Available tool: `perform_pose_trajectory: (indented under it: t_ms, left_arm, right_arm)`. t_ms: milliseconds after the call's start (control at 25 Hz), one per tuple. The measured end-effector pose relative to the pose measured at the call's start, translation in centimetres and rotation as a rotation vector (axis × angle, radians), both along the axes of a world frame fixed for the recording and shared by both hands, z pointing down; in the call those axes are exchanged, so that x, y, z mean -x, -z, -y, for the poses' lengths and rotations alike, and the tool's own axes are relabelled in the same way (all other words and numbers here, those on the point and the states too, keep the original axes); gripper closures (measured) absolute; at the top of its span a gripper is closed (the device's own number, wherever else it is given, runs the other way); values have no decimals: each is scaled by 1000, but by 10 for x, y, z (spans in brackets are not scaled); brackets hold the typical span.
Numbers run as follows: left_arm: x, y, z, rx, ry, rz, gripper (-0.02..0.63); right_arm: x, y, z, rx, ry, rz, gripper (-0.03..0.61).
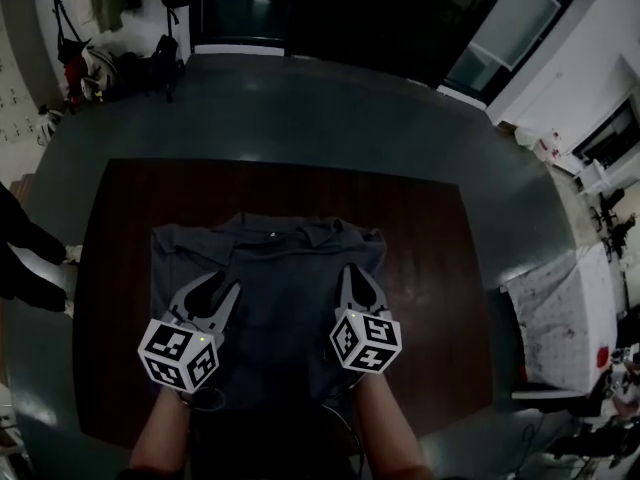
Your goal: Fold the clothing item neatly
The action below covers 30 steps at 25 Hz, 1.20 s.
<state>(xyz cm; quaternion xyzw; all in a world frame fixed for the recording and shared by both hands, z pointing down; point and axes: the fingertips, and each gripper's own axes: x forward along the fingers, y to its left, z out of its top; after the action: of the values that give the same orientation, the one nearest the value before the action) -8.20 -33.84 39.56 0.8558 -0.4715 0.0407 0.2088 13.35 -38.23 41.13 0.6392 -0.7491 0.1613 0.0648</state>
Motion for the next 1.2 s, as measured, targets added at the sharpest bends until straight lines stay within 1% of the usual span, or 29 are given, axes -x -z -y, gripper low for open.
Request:
perform_pose_trajectory:
  t_ms: [80,160,240,280,320,440,600,680,760,840,1000,1200]
  left_arm:
    - [0,12,-22,-66,34,-27,485]
    - [-2,23,-41,-140,65,-13,488]
    - [-3,33,-56,-210,96,21,556]
    - [-5,36,-62,-232,106,30,585]
    - [-6,39,-68,-244,112,30,604]
    - [-11,47,-88,-256,121,21,606]
    - [-19,52,-123,-278,135,44,606]
    - [-25,55,-146,-291,143,54,606]
    - [-37,62,-172,-307,150,56,605]
    - [-53,66,-202,-329,149,63,606]
    - [-90,64,-263,-373,158,90,606]
    - [-124,75,-338,-383,163,61,606]
  right_arm:
    - [9,13,-22,-50,16,3,589]
    - [18,25,-43,-101,36,2,589]
    - [24,38,-60,-147,49,-3,589]
    - [26,44,-67,-169,52,-3,589]
    - [28,50,-75,-192,54,-3,589]
    - [35,67,-97,-258,78,-7,591]
    - [47,86,-136,-349,134,-24,591]
    - [50,95,-160,-374,159,-4,591]
    - [49,103,-187,-380,186,37,591]
    - [42,107,-218,-387,207,72,591]
    - [12,105,-281,-392,220,74,591]
    - [-26,112,-354,-402,226,56,591]
